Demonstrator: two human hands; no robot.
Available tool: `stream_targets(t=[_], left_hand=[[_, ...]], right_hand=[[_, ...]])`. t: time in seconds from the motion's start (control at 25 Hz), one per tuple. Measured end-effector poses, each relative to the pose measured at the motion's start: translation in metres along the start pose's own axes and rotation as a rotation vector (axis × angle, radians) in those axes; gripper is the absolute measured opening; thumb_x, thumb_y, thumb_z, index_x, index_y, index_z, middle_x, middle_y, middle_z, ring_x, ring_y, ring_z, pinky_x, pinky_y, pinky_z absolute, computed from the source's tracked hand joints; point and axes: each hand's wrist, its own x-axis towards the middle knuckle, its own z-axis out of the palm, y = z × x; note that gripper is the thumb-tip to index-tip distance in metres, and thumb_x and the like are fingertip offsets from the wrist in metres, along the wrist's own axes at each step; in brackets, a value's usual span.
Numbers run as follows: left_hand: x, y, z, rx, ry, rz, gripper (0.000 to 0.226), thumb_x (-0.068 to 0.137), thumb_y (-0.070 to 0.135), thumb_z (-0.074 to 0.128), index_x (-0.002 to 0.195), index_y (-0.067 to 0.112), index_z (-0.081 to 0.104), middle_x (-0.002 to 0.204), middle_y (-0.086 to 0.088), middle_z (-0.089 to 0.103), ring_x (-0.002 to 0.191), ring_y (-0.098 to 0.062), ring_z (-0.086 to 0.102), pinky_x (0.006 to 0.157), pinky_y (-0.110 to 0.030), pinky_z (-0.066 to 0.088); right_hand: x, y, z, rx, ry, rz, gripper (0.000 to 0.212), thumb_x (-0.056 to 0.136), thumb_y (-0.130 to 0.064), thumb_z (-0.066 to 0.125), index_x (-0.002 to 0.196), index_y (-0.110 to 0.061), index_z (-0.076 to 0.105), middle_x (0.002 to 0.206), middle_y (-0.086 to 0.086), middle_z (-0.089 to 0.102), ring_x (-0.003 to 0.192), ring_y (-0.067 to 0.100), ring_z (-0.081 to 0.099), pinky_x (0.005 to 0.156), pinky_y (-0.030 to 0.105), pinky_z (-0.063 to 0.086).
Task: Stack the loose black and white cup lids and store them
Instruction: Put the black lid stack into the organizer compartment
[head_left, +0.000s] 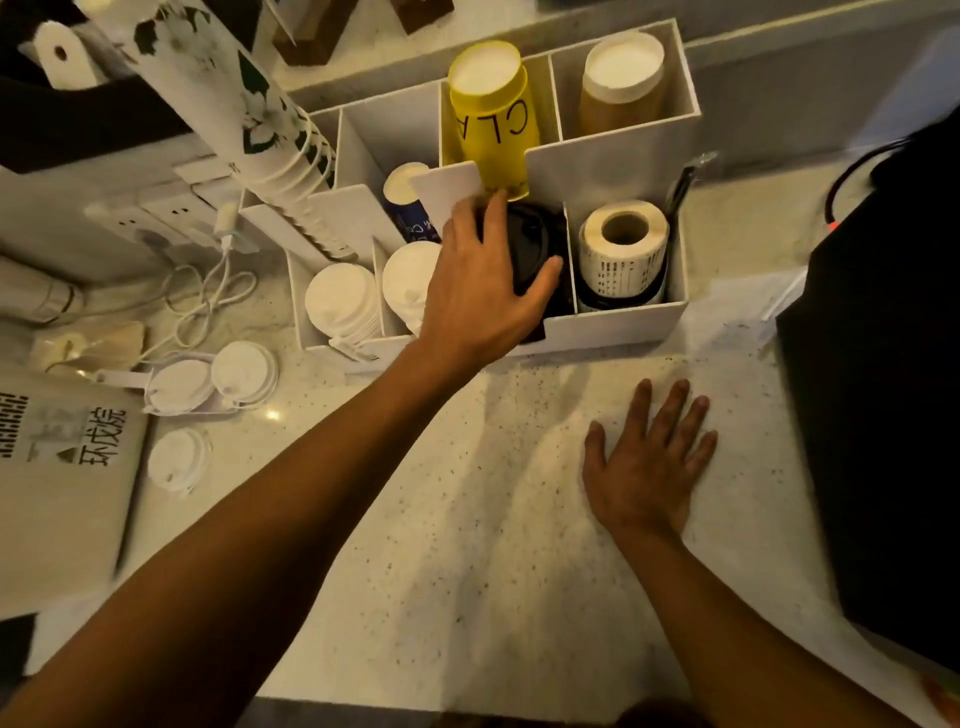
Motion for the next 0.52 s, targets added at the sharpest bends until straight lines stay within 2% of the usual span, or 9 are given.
stream_targets(t=[0.12, 0.32, 0.52], left_hand=[[-0.006, -0.005, 0.006, 0.039, -0.017, 0.024, 0.079, 0.094, 0.054, 0.056, 0.153, 0.008, 0.030, 0.155, -0.018, 0.035, 0.140, -0.034, 0.037, 0.117, -0.046, 0.037], [-0.007, -0.006, 0.012, 0.054, 0.030, 0.050, 0.077, 0.092, 0.053, 0.056, 0.150, 0.006, 0.035, 0.151, -0.020, 0.040, 0.136, -0.036, 0.040, 0.114, -0.044, 0.036], [-0.008, -0.001, 0.001, 0.057, -0.018, 0.037, 0.078, 0.092, 0.052, 0.060, 0.152, 0.010, 0.033, 0.152, -0.017, 0.038, 0.137, -0.034, 0.039, 0.114, -0.048, 0.039]], right_hand=[[-0.001, 0.001, 0.005, 0.003, 0.017, -0.007, 0.082, 0.092, -0.065, 0.019, 0.159, -0.018, 0.011, 0.166, 0.021, 0.007, 0.152, 0.041, 0.001, 0.120, 0.061, 0.009], [-0.002, 0.000, 0.004, -0.002, 0.006, -0.005, 0.081, 0.092, -0.064, 0.020, 0.158, -0.018, 0.013, 0.165, 0.021, 0.007, 0.152, 0.041, 0.001, 0.120, 0.061, 0.008], [-0.003, -0.001, -0.007, -0.012, -0.059, -0.015, 0.081, 0.092, -0.064, 0.021, 0.158, -0.017, 0.012, 0.166, 0.021, 0.003, 0.152, 0.042, -0.002, 0.120, 0.061, 0.007]])
